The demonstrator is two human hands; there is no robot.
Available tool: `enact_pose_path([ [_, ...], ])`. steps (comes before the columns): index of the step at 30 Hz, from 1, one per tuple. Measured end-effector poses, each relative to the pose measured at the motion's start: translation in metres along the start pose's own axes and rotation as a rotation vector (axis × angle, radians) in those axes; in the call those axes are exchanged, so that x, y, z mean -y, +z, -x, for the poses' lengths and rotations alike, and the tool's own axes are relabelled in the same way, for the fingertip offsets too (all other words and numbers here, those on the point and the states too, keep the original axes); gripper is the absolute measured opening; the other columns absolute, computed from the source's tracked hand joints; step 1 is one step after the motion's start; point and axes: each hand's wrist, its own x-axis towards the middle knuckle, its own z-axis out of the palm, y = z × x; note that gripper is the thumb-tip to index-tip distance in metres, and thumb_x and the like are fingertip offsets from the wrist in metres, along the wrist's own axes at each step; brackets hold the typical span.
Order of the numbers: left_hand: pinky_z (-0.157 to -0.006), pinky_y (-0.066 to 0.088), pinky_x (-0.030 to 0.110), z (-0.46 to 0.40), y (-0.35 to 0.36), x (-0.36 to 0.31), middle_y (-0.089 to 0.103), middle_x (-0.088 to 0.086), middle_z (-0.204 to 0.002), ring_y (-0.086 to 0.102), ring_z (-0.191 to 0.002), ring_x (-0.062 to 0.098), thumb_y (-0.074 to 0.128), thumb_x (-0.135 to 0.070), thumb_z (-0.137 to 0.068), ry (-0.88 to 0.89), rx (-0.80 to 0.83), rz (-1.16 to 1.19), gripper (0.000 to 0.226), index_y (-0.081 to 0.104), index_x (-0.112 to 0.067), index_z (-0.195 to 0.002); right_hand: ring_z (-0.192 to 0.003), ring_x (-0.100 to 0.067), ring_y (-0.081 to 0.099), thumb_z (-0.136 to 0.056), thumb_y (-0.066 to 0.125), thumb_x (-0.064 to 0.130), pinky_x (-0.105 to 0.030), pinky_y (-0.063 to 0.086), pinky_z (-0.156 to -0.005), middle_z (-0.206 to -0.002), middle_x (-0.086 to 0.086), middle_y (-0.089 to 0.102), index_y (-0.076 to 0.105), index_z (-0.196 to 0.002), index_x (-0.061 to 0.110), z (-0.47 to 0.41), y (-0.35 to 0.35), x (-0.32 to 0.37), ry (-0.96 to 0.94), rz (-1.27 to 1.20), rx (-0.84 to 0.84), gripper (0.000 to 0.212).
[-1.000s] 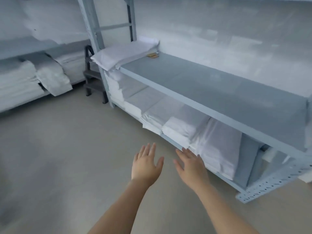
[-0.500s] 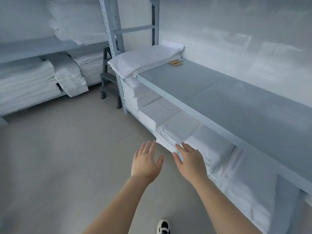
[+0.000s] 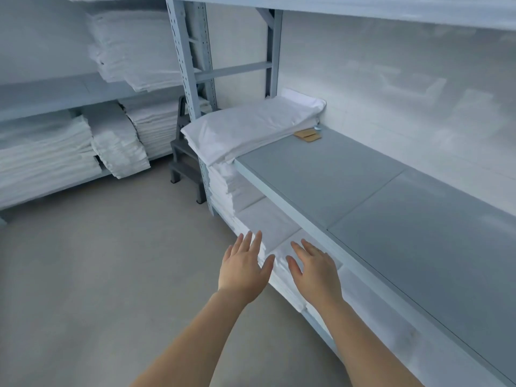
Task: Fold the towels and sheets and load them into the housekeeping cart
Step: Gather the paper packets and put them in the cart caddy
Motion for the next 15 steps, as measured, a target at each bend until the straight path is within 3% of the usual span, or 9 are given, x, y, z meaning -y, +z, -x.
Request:
enact_pose_path([
  [8,-0.12,0.003,0.033,-0.149,-0.011,0.076,0.009,-0.006,-0.162,-0.001,-0.149,0.012,0.027,-0.057,-0.097,0.069,0.042,-0.009,0.067,0.007,-0.028,-0.154,-0.139,-0.016,0.036,-0.099,0.035,0.049,-0.04,0.027,-0.115,-0.152,0.002,0.036,0.042,-0.143,0.028,-0.14,0.033,0.042,0.049,-0.004,-0.024,0.05],
  [15,-0.12,0.002,0.034,-0.296,-0.046,0.145,0.006,-0.006,-0.162,-0.002,-0.149,0.013,0.025,-0.057,-0.097,0.217,0.121,-0.063,0.067,0.004,-0.028,-0.155,-0.132,-0.022,0.044,-0.099,0.042,0.042,-0.037,0.029,-0.109,-0.149,-0.003,0.042,0.048,-0.14,0.025,-0.266,0.041,0.09,0.264,-0.03,-0.135,0.045],
])
